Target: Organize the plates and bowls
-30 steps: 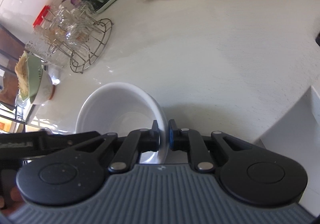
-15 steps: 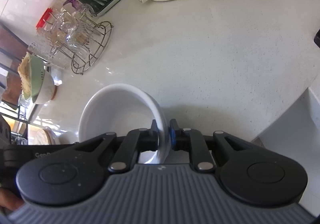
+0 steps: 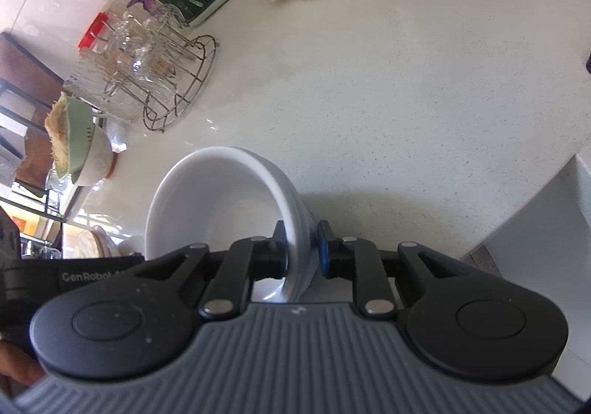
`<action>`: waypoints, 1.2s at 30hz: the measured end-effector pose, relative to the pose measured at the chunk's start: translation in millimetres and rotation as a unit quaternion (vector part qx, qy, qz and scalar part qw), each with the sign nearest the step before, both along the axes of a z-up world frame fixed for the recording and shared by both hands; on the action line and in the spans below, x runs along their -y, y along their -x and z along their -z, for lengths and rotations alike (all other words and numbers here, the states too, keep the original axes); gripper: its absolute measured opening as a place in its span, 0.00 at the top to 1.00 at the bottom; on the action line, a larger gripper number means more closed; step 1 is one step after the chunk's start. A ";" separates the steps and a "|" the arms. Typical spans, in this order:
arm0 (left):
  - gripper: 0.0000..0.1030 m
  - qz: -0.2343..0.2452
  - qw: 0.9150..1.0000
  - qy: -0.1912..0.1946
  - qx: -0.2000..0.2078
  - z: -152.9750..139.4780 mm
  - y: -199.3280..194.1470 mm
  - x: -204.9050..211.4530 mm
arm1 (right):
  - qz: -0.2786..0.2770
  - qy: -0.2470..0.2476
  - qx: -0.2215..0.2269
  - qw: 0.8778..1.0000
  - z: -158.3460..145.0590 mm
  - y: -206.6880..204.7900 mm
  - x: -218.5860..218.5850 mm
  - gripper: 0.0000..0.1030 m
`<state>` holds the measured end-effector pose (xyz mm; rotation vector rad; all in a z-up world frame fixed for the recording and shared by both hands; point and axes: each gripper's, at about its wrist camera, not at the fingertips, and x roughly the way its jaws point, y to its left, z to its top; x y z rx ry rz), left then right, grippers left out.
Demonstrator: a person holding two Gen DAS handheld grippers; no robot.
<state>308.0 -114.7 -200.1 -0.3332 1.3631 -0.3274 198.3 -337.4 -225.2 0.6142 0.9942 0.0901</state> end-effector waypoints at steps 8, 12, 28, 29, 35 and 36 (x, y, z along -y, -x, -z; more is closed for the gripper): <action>0.80 -0.017 1.000 -0.008 0.018 -33.9 20.4 -2.9 | -0.015 0.000 0.013 1.000 -24.1 14.9 -2.1 0.81; 0.79 -0.027 0.999 -0.008 0.023 -50.2 27.4 -6.8 | -0.023 0.003 0.026 0.999 -37.4 20.2 -4.9 0.81; 0.79 -0.063 0.997 0.007 0.045 -91.7 47.6 -43.1 | -0.054 0.000 0.032 0.998 -76.5 28.0 -24.9 0.81; 0.80 -0.066 0.997 0.008 0.046 -94.6 47.9 -47.7 | -0.056 0.001 0.035 0.998 -79.0 27.0 -28.0 0.81; 0.79 -0.089 0.995 0.018 0.046 -104.5 47.7 -77.4 | -0.078 0.009 0.041 0.996 -92.4 19.5 -51.0 0.81; 0.79 -0.092 0.995 0.018 0.045 -105.5 48.0 -82.2 | -0.080 0.010 0.039 0.996 -93.4 18.5 -55.3 0.81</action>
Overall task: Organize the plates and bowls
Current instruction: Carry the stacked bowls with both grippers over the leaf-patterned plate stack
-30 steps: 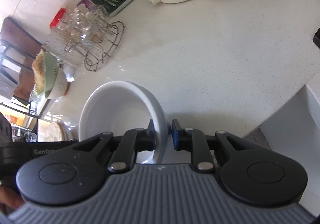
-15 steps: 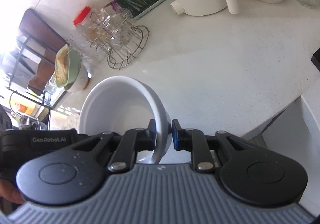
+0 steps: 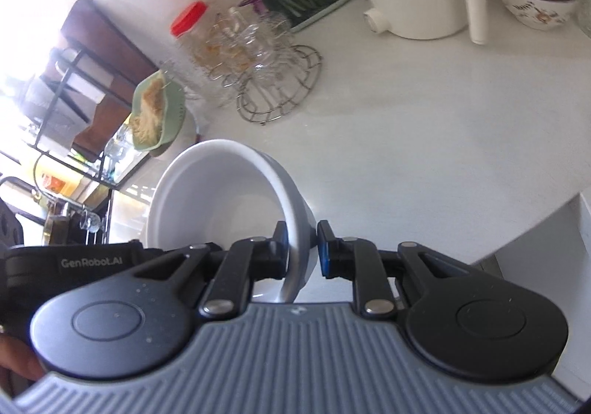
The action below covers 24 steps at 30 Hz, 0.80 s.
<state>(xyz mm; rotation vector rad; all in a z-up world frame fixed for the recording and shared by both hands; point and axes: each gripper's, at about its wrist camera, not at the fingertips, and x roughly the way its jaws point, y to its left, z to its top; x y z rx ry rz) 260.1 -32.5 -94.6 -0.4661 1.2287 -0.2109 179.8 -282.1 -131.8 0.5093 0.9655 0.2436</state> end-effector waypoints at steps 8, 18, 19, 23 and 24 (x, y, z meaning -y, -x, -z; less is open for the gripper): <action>0.79 -0.011 1.000 -0.005 0.006 -8.5 0.4 -40.4 | -0.019 -0.002 0.007 1.000 -7.4 -5.7 -35.9 0.81; 0.79 -0.042 0.999 0.012 0.008 -1.2 7.9 -111.2 | -0.060 0.014 0.011 0.998 -10.8 -13.9 -99.0 0.81; 0.79 -0.046 0.999 0.013 0.010 -0.2 9.4 -118.2 | -0.064 0.014 0.009 0.998 -10.4 -15.4 -105.6 0.81; 0.79 -0.056 0.998 0.020 0.009 2.7 11.1 -140.9 | -0.083 0.023 0.006 0.996 -10.7 -20.6 -128.5 0.81; 0.79 -0.058 0.998 0.022 0.010 3.4 11.3 -146.3 | -0.086 0.022 0.004 0.996 -10.1 -21.9 -133.0 0.81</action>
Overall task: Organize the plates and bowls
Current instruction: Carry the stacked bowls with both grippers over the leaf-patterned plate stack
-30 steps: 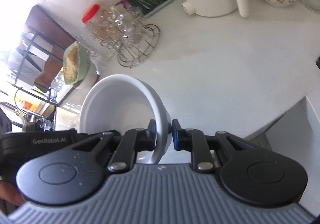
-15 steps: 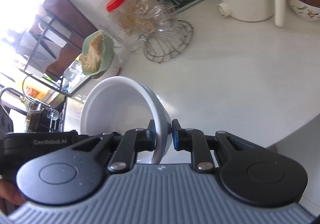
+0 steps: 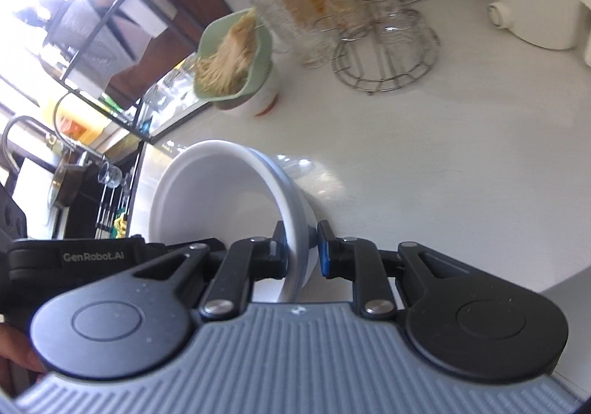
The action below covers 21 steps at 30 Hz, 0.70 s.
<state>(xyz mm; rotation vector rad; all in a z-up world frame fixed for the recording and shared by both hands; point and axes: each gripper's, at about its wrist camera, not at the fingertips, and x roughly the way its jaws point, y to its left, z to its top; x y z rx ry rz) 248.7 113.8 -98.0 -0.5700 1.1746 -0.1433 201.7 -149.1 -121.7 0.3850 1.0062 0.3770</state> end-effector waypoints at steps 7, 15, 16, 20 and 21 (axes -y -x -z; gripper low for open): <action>0.79 -0.010 1.000 -0.005 -0.002 9.0 -4.0 -31.7 | -0.014 0.014 -0.011 1.000 6.4 -8.5 -36.2 0.81; 0.79 0.002 1.000 -0.023 -0.011 27.5 -14.1 -48.3 | -0.022 0.034 -0.038 0.998 17.9 -26.7 -63.2 0.81; 0.79 0.002 1.000 -0.023 -0.016 31.8 -15.0 -50.1 | -0.023 0.036 -0.044 0.998 20.8 -28.7 -66.4 0.81; 0.79 0.000 0.999 -0.025 -0.031 47.4 -17.1 -57.3 | -0.029 0.044 -0.070 0.996 35.1 -35.1 -77.3 0.80; 0.79 -0.001 0.999 -0.028 -0.032 50.0 -17.4 -58.5 | -0.031 0.047 -0.075 0.996 38.4 -36.6 -79.9 0.80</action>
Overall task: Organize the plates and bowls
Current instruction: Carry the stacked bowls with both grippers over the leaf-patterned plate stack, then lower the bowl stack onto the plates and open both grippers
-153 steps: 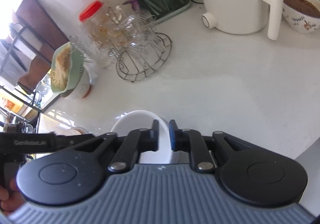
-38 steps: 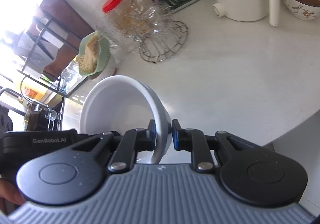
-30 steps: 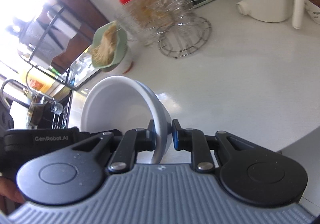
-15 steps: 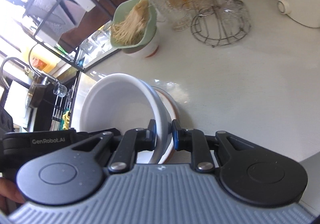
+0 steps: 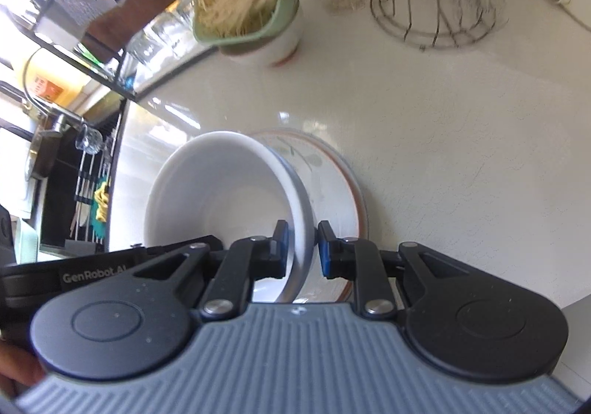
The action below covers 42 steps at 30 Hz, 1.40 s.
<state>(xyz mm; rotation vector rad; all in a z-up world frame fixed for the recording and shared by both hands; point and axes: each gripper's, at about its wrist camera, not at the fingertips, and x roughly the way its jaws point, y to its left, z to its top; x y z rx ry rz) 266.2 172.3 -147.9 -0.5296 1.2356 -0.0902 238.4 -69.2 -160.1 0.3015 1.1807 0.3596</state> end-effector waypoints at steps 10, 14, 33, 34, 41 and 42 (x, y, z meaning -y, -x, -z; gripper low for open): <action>0.78 0.022 0.999 -0.039 -0.012 20.9 -13.0 3.0 | -0.015 0.024 -0.028 0.999 19.8 -8.1 -17.7 0.80; 0.78 0.028 0.999 -0.042 -0.013 27.0 -13.3 2.4 | -0.015 0.037 -0.024 0.999 22.6 -8.1 -23.5 0.80; 0.61 0.070 0.996 -0.049 0.022 4.2 -12.4 1.0 | 0.035 0.060 0.004 0.998 -3.6 -4.7 -18.7 0.69; 0.61 0.069 0.996 -0.049 0.025 -0.2 -12.4 1.2 | 0.036 0.061 0.010 0.997 -7.9 -4.1 -17.3 0.64; 0.61 0.058 0.992 -0.073 0.082 -46.8 -3.0 9.2 | 0.025 0.047 0.063 0.997 -45.2 1.9 -4.4 0.63; 0.61 0.054 0.991 -0.080 0.093 -54.8 0.0 11.2 | 0.020 0.042 0.074 0.996 -52.0 4.2 -2.3 0.63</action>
